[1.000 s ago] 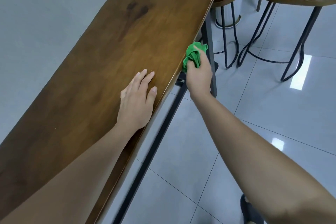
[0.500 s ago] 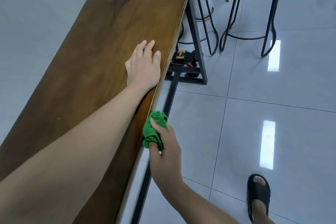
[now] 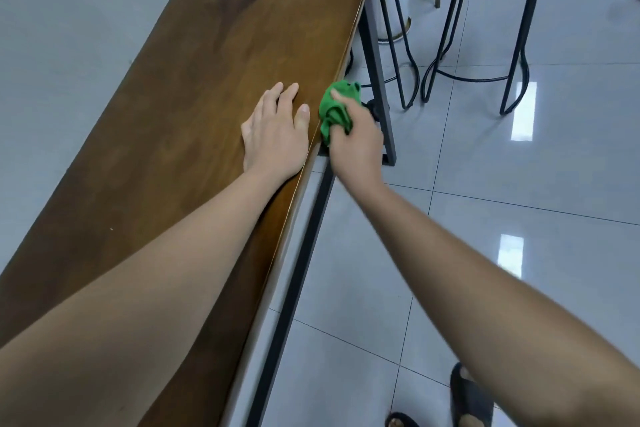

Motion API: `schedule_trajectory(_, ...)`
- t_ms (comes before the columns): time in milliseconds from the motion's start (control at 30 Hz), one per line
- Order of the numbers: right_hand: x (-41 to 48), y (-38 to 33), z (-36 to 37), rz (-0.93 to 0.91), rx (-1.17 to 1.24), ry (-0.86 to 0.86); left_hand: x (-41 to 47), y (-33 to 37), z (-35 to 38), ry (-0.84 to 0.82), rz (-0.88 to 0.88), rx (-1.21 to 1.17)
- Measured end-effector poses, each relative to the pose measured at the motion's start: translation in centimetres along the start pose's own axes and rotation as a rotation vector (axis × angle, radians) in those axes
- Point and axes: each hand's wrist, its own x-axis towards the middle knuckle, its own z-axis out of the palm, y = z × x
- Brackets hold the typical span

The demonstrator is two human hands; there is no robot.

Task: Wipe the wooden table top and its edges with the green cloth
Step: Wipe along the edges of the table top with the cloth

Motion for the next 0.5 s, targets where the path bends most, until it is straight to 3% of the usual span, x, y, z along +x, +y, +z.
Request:
schedule_trajectory(200, 3.5, 0.0, -0.2, 0.07, 0.052, 0.028, 0.0, 0.2, -0.1, 0.005, -0.013, 0.021)
schedule_trajectory(500, -18.6, 2.4, 1.1, 0.05, 0.163, -0.146, -0.7, 0.2, -0.7, 0.038, 0.015, -0.089)
